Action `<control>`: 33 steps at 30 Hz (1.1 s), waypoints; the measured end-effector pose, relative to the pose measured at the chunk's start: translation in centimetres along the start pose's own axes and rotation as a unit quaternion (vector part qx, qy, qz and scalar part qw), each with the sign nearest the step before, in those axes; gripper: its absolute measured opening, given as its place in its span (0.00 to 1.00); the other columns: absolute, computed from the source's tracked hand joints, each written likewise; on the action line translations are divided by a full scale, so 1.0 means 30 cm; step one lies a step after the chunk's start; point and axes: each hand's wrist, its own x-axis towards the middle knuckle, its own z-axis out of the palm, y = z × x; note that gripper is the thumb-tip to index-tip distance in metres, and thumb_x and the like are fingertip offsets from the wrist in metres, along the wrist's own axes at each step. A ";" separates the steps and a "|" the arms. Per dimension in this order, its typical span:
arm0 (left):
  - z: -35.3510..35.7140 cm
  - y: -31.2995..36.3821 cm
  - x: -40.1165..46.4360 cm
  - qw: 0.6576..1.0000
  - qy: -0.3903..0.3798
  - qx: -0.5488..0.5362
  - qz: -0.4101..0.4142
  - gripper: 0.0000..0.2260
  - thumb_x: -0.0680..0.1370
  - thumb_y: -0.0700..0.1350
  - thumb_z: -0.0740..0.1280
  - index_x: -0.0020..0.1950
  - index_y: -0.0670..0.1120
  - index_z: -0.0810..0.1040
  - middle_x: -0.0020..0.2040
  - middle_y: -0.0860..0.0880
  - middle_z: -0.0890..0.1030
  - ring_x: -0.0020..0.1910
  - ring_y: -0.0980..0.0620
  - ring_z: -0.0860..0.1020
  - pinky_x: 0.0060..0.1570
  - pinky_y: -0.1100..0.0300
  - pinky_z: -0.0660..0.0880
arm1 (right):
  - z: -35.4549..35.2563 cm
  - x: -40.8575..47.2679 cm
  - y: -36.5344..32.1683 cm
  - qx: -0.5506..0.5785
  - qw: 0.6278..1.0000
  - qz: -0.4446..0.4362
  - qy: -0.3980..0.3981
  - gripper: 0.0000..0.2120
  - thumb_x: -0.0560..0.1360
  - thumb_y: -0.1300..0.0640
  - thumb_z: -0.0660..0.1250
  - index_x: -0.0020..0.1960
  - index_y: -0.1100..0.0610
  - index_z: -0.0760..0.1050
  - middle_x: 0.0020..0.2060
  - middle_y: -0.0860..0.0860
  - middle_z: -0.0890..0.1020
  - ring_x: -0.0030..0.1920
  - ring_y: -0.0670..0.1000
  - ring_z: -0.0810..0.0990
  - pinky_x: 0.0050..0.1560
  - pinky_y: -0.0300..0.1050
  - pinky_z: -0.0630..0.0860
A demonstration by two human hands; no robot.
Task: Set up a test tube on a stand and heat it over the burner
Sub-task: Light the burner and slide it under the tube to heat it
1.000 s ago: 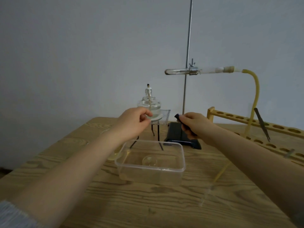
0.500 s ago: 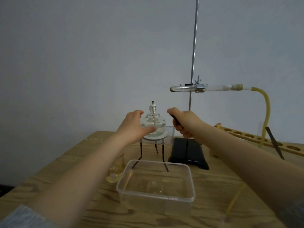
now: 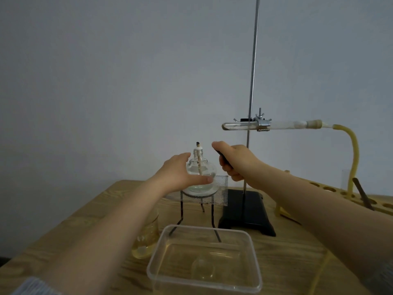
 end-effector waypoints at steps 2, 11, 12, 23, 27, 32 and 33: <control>0.004 -0.005 0.006 1.000 -0.009 -0.005 -0.005 0.49 0.59 0.71 0.70 0.73 0.49 0.62 0.70 0.50 0.68 0.66 0.49 0.69 0.62 0.52 0.69 | 0.000 0.011 -0.003 -0.020 1.000 -0.004 0.006 0.21 0.75 0.42 0.60 0.33 0.58 0.67 0.25 0.50 0.67 0.23 0.48 0.61 0.25 0.39 0.60; 0.002 -0.010 0.033 1.000 -0.007 0.024 -0.016 0.57 0.51 0.77 0.65 0.74 0.49 0.62 0.71 0.50 0.67 0.67 0.48 0.68 0.64 0.49 0.69 | 0.026 0.049 -0.010 -0.183 0.977 -0.089 0.065 0.19 0.76 0.45 0.59 0.32 0.57 0.62 0.28 0.53 0.63 0.30 0.51 0.61 0.33 0.44 0.59; 0.001 -0.011 0.037 0.999 -0.007 0.028 -0.017 0.56 0.50 0.78 0.64 0.72 0.50 0.64 0.69 0.50 0.70 0.65 0.48 0.70 0.62 0.49 0.70 | 0.028 0.054 -0.008 -0.197 0.973 -0.099 0.066 0.20 0.75 0.46 0.59 0.31 0.56 0.60 0.27 0.51 0.61 0.29 0.50 0.59 0.32 0.44 0.58; 0.030 -0.042 0.053 0.999 -0.007 -0.031 0.003 0.36 0.65 0.62 0.73 0.67 0.45 0.70 0.63 0.49 0.75 0.58 0.52 0.73 0.51 0.60 0.68 | 0.058 0.116 0.009 -0.329 0.930 -0.123 0.105 0.19 0.75 0.43 0.57 0.34 0.56 0.66 0.27 0.49 0.67 0.29 0.49 0.66 0.31 0.43 0.63; 0.044 -0.064 0.058 0.999 0.008 -0.046 0.004 0.40 0.64 0.63 0.74 0.70 0.47 0.68 0.68 0.51 0.72 0.62 0.53 0.72 0.56 0.60 0.69 | 0.062 0.128 0.002 -0.340 0.925 -0.122 0.114 0.18 0.75 0.44 0.56 0.34 0.56 0.65 0.28 0.50 0.68 0.29 0.49 0.65 0.30 0.42 0.61; 0.050 -0.076 0.064 0.998 0.020 -0.060 0.003 0.42 0.62 0.63 0.75 0.71 0.48 0.67 0.68 0.51 0.72 0.65 0.52 0.71 0.62 0.55 0.69 | 0.066 0.147 0.000 -0.344 0.924 -0.123 0.116 0.18 0.75 0.44 0.56 0.33 0.56 0.64 0.28 0.50 0.68 0.29 0.50 0.65 0.31 0.42 0.61; 0.050 -0.074 0.063 0.998 0.021 -0.061 0.003 0.42 0.62 0.63 0.75 0.71 0.48 0.67 0.69 0.51 0.72 0.65 0.52 0.71 0.62 0.55 0.69 | 0.065 0.148 0.001 -0.347 0.922 -0.123 0.117 0.18 0.75 0.44 0.56 0.33 0.56 0.64 0.28 0.50 0.68 0.29 0.50 0.66 0.31 0.42 0.61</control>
